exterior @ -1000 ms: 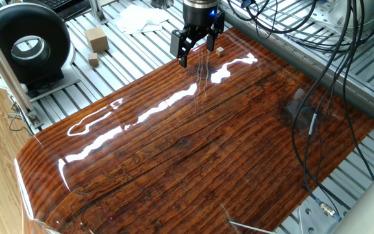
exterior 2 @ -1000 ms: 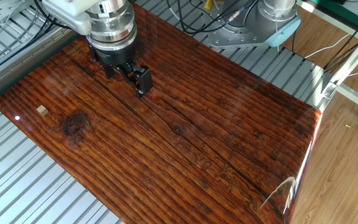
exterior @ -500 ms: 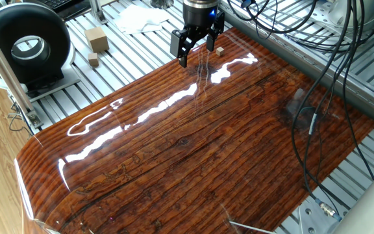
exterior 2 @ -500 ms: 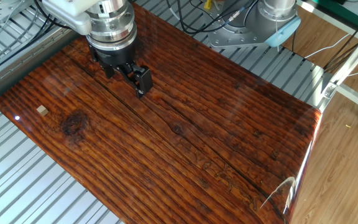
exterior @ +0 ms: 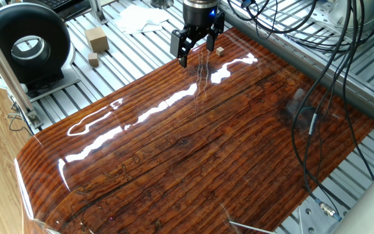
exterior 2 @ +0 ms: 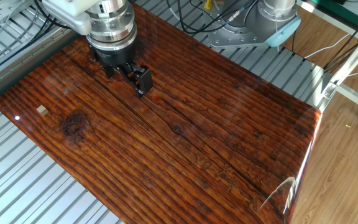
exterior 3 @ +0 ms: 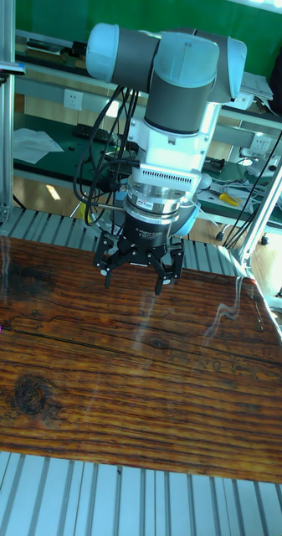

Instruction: Hold a small block with the gripper and sweep it from left to right on the table

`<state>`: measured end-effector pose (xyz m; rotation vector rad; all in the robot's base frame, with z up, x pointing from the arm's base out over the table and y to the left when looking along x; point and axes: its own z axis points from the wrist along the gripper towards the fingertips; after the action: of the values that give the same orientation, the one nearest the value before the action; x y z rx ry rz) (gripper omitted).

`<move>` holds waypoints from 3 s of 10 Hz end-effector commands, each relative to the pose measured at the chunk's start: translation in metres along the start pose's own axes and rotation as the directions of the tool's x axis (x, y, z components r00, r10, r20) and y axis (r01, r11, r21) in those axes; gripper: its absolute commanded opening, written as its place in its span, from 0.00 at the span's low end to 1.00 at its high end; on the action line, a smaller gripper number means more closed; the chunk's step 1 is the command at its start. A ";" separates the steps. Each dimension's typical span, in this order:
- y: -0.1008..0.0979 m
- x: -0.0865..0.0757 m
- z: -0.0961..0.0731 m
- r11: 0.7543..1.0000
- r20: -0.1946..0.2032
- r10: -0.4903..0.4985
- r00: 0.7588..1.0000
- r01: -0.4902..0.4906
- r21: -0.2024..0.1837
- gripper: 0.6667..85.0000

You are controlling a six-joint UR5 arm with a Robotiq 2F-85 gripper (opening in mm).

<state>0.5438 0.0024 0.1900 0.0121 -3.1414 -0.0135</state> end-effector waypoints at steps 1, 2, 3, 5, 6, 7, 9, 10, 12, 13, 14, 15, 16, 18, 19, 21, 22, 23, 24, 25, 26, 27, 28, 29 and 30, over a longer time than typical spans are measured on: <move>-0.013 -0.067 -0.009 0.981 0.265 0.186 0.946 -0.195 0.007 0.00; -0.013 -0.067 -0.009 0.981 0.265 0.186 0.946 -0.195 0.007 0.00; -0.013 -0.067 -0.009 0.981 0.267 0.186 0.946 -0.194 0.006 0.00; -0.013 -0.067 -0.009 0.981 0.266 0.186 0.946 -0.194 0.005 0.00; -0.014 -0.067 -0.009 0.981 0.267 0.186 0.946 -0.194 0.006 0.00; -0.014 -0.068 -0.008 0.981 0.268 0.184 0.946 -0.193 0.008 0.00; -0.017 -0.067 -0.003 0.982 0.268 0.179 0.947 -0.189 0.009 0.00; -0.018 -0.067 -0.002 0.984 0.267 0.167 0.949 -0.177 0.013 0.00; -0.020 -0.065 0.000 0.986 0.264 0.155 0.952 -0.166 0.018 0.00; -0.022 -0.064 0.003 0.986 0.264 0.151 0.953 -0.163 0.022 0.00; -0.025 -0.063 0.007 0.988 0.269 0.142 0.953 -0.155 0.028 0.00; -0.028 -0.063 0.011 0.988 0.274 0.135 0.952 -0.149 0.029 0.00; -0.028 -0.062 0.014 0.989 0.276 0.129 0.953 -0.143 0.030 0.00; -0.020 -0.059 0.014 0.991 0.259 0.119 0.958 -0.131 0.028 0.00; -0.023 -0.059 0.014 0.991 0.258 0.105 0.960 -0.122 0.049 0.00; -0.032 -0.054 0.017 0.991 0.246 0.078 0.966 -0.102 0.084 0.00; -0.032 -0.053 0.017 0.992 0.244 0.076 0.967 -0.099 0.083 0.00; -0.030 -0.053 0.017 0.993 0.240 0.070 0.968 -0.091 0.079 0.00; -0.027 -0.053 0.016 0.993 0.236 0.067 0.969 -0.087 0.074 0.00; -0.026 -0.052 0.016 0.994 0.231 0.063 0.971 -0.083 0.077 0.00; -0.026 -0.052 0.016 0.994 0.232 0.059 0.971 -0.080 0.079 0.00; -0.025 -0.052 0.016 0.994 0.231 0.057 0.971 -0.077 0.079 0.00; -0.026 -0.053 0.016 0.994 0.234 0.055 0.971 -0.075 0.080 0.00; -0.024 -0.054 0.015 0.995 0.239 0.049 0.970 -0.069 0.075 0.00; -0.026 -0.052 0.016 0.995 0.231 0.041 0.972 -0.062 0.084 0.00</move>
<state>0.5965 -0.0248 0.1731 -0.0885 -3.3697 0.1512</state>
